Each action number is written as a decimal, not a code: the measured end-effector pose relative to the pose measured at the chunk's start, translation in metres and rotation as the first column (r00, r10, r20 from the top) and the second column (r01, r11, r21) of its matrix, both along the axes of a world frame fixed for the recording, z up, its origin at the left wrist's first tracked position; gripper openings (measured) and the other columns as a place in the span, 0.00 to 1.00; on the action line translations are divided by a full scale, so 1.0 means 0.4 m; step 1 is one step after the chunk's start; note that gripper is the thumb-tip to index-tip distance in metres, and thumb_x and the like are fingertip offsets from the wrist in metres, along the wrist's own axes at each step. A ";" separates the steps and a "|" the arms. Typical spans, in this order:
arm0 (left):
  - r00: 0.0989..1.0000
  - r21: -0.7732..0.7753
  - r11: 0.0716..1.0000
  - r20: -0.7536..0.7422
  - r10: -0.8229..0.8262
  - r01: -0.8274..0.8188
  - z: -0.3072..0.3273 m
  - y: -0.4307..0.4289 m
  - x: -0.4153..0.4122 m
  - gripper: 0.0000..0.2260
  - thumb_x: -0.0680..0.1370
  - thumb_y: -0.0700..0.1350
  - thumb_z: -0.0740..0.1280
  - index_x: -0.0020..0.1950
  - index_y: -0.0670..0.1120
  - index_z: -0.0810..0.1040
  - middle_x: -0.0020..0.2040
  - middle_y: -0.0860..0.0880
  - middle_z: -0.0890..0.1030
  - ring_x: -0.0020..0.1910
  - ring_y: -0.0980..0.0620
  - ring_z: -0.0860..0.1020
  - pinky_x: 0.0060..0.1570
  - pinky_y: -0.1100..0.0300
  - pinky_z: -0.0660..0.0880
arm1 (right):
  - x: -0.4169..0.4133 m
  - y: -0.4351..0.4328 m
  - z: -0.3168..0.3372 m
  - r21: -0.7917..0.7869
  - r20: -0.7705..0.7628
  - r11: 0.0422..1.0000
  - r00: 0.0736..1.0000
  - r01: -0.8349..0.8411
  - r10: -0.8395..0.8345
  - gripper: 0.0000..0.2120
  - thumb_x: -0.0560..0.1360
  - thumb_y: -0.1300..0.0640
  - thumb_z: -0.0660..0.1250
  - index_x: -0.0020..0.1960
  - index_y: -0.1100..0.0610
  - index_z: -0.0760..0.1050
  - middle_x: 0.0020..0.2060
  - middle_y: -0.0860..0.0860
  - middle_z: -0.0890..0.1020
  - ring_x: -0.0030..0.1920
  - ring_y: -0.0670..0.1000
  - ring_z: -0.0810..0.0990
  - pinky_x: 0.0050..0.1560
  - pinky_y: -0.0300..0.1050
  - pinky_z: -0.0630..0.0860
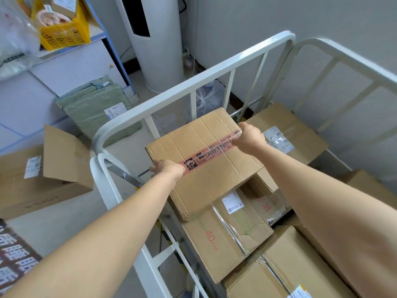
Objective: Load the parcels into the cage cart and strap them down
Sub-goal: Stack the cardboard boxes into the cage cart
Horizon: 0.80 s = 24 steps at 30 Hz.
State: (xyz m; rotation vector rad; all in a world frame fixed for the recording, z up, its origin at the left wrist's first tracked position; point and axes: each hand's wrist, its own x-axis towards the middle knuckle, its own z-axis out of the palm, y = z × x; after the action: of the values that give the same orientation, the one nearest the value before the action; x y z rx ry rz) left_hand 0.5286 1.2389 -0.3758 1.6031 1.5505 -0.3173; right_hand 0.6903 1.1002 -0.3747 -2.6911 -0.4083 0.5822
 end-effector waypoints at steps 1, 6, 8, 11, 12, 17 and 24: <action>0.993 0.062 0.992 -0.001 -0.115 0.114 0.032 -0.015 -0.004 0.36 0.73 0.43 0.72 0.73 0.38 0.54 0.70 0.39 0.61 0.67 0.40 0.67 0.65 0.49 0.69 | -0.014 -0.019 0.036 -0.012 0.005 1.000 1.000 -0.015 0.016 0.20 0.74 0.55 0.68 0.65 0.57 0.70 0.60 0.56 0.77 0.62 0.59 0.72 0.64 0.58 0.68; 0.830 0.297 0.803 0.056 -0.555 0.517 0.178 -0.108 -0.010 0.30 0.75 0.49 0.68 0.71 0.42 0.60 0.69 0.42 0.63 0.66 0.42 0.69 0.64 0.47 0.68 | -0.091 -0.100 0.203 -0.114 0.097 0.983 0.984 -0.141 0.152 0.23 0.76 0.50 0.66 0.67 0.58 0.68 0.63 0.57 0.74 0.66 0.59 0.69 0.67 0.56 0.63; 0.731 0.427 0.679 0.058 -0.680 0.597 0.250 -0.166 -0.020 0.28 0.75 0.50 0.67 0.71 0.43 0.61 0.68 0.42 0.65 0.65 0.42 0.69 0.63 0.47 0.69 | -0.137 -0.147 0.287 -0.167 0.150 0.968 0.966 -0.187 0.213 0.23 0.76 0.50 0.65 0.68 0.57 0.68 0.65 0.56 0.74 0.68 0.58 0.67 0.68 0.57 0.59; 0.588 0.601 0.478 0.017 -0.809 0.640 0.368 -0.256 -0.048 0.25 0.76 0.51 0.66 0.70 0.43 0.63 0.67 0.43 0.66 0.66 0.42 0.68 0.65 0.47 0.64 | -0.221 -0.226 0.420 -0.216 0.246 0.948 0.927 -0.233 0.284 0.22 0.76 0.51 0.64 0.68 0.56 0.67 0.66 0.54 0.72 0.69 0.57 0.65 0.71 0.58 0.55; 0.543 0.652 0.407 -0.009 -0.839 0.639 0.407 -0.285 -0.060 0.24 0.76 0.50 0.65 0.69 0.43 0.64 0.67 0.43 0.67 0.66 0.43 0.67 0.67 0.48 0.61 | -0.248 -0.253 0.462 -0.232 0.292 0.942 0.907 -0.242 0.305 0.21 0.76 0.51 0.64 0.67 0.56 0.68 0.64 0.54 0.73 0.68 0.57 0.65 0.71 0.58 0.55; 0.405 0.858 0.046 -0.194 -0.893 0.512 0.606 -0.423 -0.137 0.20 0.76 0.49 0.64 0.66 0.45 0.66 0.65 0.45 0.67 0.67 0.44 0.65 0.72 0.44 0.53 | -0.367 -0.396 0.678 -0.257 0.497 0.942 0.806 -0.218 0.322 0.23 0.76 0.51 0.64 0.68 0.56 0.65 0.64 0.54 0.72 0.70 0.58 0.61 0.74 0.60 0.50; 0.400 0.927 -0.285 -0.363 -0.842 0.242 0.811 -0.608 -0.218 0.30 0.75 0.50 0.68 0.73 0.42 0.61 0.71 0.41 0.64 0.71 0.40 0.62 0.72 0.40 0.50 | -0.531 -0.624 0.907 -0.269 0.675 0.956 0.685 -0.117 0.274 0.33 0.77 0.49 0.65 0.76 0.56 0.55 0.73 0.55 0.62 0.77 0.58 0.51 0.74 0.61 0.44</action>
State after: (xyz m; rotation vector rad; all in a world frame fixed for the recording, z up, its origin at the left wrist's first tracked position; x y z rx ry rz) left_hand 0.4413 0.9957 -0.0513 3.1946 0.0066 0.8733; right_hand 0.4780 0.8508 -0.0120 -3.0062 -0.8875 -0.4490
